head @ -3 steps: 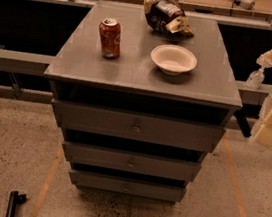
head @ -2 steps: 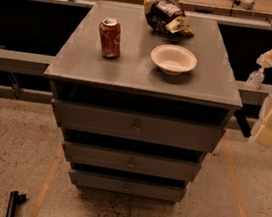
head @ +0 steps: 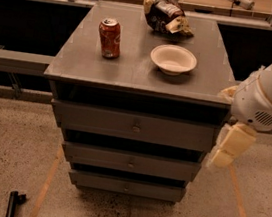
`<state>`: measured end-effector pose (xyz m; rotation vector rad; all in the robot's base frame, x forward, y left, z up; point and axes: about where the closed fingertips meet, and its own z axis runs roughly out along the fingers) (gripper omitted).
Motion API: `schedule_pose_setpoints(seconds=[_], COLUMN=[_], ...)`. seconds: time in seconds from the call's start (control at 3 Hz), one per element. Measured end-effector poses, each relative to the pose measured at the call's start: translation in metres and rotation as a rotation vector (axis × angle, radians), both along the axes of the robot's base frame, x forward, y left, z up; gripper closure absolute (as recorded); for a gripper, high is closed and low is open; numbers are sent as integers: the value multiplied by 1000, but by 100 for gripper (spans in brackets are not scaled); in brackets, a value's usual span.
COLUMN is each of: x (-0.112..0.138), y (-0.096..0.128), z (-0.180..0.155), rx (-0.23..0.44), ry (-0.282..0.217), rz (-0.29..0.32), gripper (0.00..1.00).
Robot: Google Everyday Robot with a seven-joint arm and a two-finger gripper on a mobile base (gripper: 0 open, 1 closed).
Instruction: Open bottom drawer
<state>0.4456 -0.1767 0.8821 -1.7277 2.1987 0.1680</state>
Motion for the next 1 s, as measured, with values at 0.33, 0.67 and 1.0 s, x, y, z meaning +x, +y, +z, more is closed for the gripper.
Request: schedule_pose_setpoints(seconds=[0.33,0.67,1.0], x=[-1,-11,-11], y=[23,45,63], z=[-51,-115,-164], rx=[67,92,99], ry=[31,66,40], rz=[46,101,127], gripper=[0,0,0])
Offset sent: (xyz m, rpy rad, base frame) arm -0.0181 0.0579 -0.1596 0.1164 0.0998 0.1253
